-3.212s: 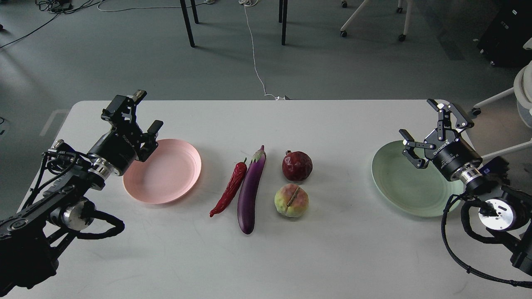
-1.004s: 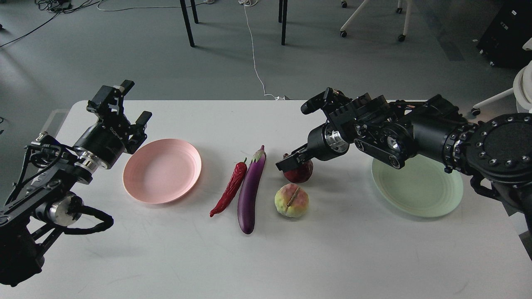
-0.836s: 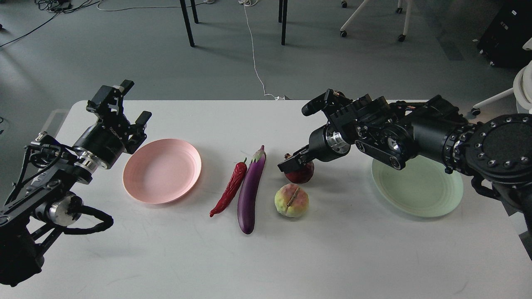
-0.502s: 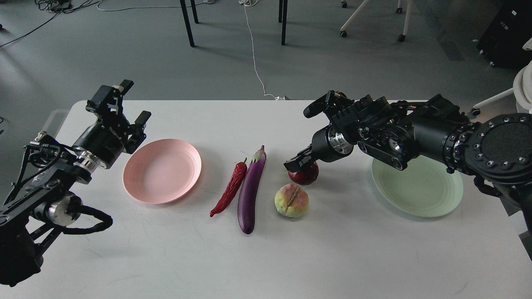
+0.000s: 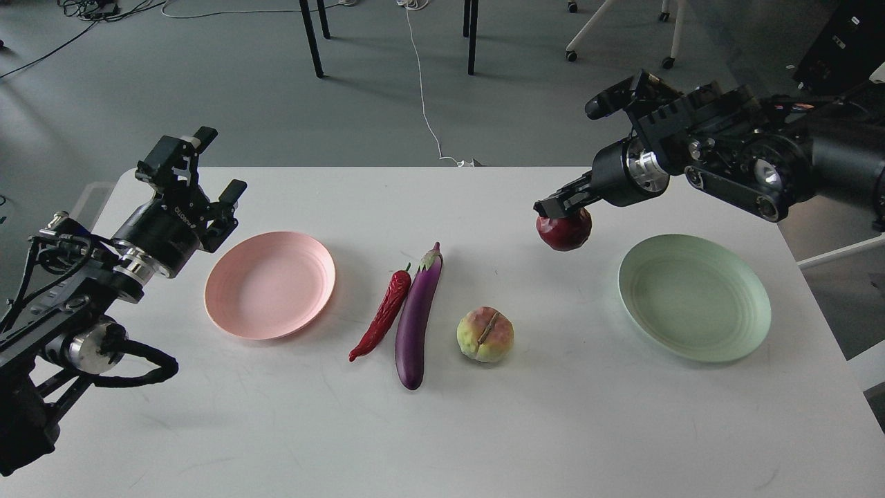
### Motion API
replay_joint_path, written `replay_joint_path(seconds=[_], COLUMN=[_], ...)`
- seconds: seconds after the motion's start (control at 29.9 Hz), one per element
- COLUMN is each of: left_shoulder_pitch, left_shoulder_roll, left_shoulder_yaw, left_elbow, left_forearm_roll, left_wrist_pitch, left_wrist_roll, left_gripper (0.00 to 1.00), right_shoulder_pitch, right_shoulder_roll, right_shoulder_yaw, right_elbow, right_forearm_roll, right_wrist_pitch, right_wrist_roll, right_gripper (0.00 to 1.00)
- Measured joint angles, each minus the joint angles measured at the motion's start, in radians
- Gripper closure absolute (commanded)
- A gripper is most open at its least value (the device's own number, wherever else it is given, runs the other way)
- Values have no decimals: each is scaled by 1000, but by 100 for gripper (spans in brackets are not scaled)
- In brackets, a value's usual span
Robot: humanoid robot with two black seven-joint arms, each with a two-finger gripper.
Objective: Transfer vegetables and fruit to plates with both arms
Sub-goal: 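Carry the red fruit onto the green plate and release it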
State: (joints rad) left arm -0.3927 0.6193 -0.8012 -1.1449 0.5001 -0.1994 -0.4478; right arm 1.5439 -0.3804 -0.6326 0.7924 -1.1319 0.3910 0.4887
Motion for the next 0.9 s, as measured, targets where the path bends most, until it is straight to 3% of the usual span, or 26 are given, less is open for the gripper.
replay_joint_path(seconds=[0.17,0.3,0.7,0.84,0.9], left_shoulder_pitch=[0,0,0,-1,-1], left_shoulder_roll=[-3,-13,-37,-38,-38], left_shoulder_yaw=[1,3,9,8,8], left_elbow=[-6,-7,-7,-7,-7], left_forearm_roll=[1,2,9,9,9], left_wrist_pitch=[0,-1,-3,-3,-4], left_wrist_roll=[1,1,2,2,2], left_gripper=[2,2,2,2,2], right_shoulder_pitch=[2,-49,-214,-239,-247], right_shoulder_roll=[-224,-327,-311,-271,-253], right_shoulder_yaw=[0,2,2,2,2], right_elbow=[143,164,-8,-62,-78], right_forearm_roll=[-29,-74,-81,-81,-81], right_wrist_pitch=[-22,-43,-150,-182,-191], right_wrist_roll=[0,0,0,0,0], right_gripper=[59,58,54,34,19])
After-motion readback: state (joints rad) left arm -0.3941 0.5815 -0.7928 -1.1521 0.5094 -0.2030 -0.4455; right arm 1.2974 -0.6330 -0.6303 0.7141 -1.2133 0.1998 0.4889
